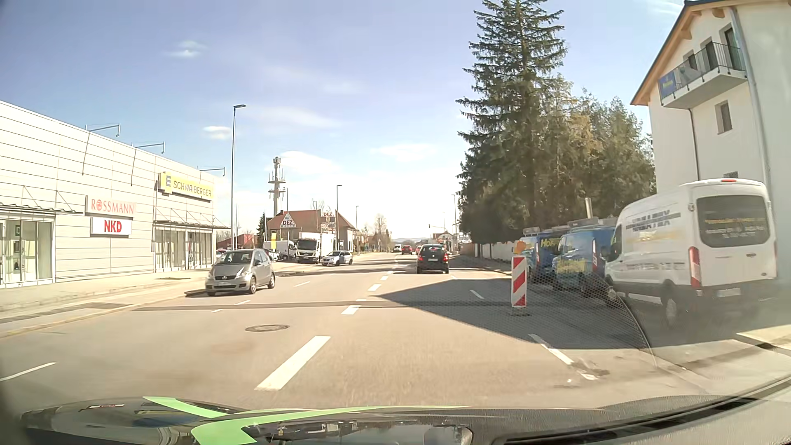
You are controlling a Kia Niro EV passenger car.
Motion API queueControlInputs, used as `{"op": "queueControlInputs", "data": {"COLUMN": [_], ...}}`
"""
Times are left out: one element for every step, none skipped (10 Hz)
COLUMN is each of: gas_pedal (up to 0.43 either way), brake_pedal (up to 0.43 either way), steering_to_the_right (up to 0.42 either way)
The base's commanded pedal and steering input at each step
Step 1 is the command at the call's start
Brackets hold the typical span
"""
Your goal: Follow the waypoints while adhering to traffic rules and regulations
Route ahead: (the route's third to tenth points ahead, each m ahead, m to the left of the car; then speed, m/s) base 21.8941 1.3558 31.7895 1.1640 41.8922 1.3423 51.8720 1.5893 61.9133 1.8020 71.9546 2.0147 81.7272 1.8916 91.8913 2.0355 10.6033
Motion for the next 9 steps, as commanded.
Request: {"op": "queueControlInputs", "data": {"gas_pedal": [0.067,0.067,0.067,0.067,0.067,0.067,0.067,0.067,0.067], "brake_pedal": [0.0,0.0,0.0,0.0,0.0,0.0,0.0,0.0,0.0], "steering_to_the_right": [0.001,0.001,0.001,0.001,0.001,0.001,0.001,0.001,0.001]}}
